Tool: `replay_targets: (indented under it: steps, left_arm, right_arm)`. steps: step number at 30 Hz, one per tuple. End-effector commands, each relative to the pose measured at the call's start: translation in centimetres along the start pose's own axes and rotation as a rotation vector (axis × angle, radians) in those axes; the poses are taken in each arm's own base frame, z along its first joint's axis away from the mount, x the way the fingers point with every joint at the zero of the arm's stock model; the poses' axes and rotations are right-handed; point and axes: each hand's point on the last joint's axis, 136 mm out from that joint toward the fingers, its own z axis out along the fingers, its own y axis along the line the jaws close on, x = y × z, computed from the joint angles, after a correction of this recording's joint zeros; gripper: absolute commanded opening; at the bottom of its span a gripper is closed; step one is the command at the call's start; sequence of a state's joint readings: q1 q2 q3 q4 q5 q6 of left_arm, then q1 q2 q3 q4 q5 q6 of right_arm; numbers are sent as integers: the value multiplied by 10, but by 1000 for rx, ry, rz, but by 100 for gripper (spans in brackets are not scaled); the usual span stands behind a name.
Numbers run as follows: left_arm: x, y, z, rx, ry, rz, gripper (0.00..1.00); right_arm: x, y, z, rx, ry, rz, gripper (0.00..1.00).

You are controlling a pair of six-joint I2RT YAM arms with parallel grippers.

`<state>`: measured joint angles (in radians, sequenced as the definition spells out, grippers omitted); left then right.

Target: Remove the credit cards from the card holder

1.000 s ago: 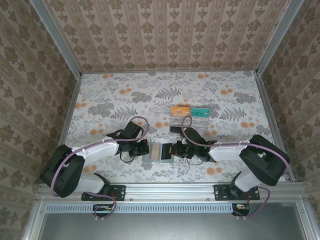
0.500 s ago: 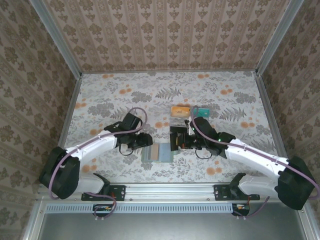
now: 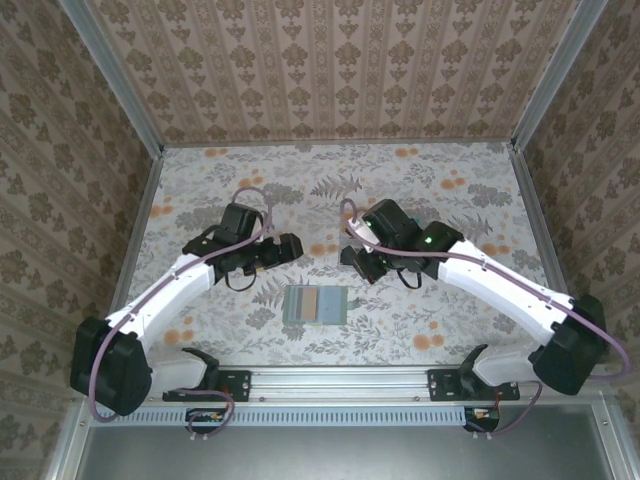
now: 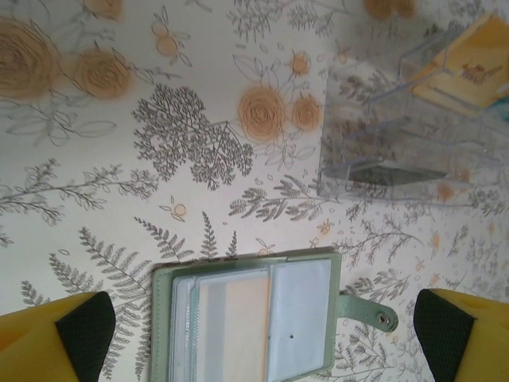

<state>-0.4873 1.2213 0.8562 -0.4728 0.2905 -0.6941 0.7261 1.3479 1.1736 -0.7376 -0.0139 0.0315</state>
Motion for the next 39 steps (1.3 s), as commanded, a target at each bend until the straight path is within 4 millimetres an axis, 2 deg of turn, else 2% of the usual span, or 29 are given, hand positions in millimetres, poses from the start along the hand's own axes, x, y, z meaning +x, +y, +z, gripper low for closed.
replay_targets:
  steps: [1, 5, 9, 16, 27, 39]
  left_arm:
    - [-10, -1, -14, 2, -36, 26, 100]
    - [-20, 9, -22, -8, -64, -3, 100]
    - [-26, 14, -26, -5, -76, -21, 100]
    - [-32, 22, -28, 0, -83, -38, 100]
    - [-40, 27, -22, 20, -68, -57, 100]
    - [-40, 32, -18, 17, -56, -74, 100]
  right_arm:
    - [-4, -16, 7, 84, 64, -233, 0]
    - [-9, -17, 26, 118, 109, -379, 0]
    - [-3, -21, 48, 159, 187, -520, 0]
    - [2, -28, 74, 210, 239, -626, 0]
    - [7, -44, 97, 296, 307, -715, 0]
    - [17, -40, 123, 264, 327, -690, 0]
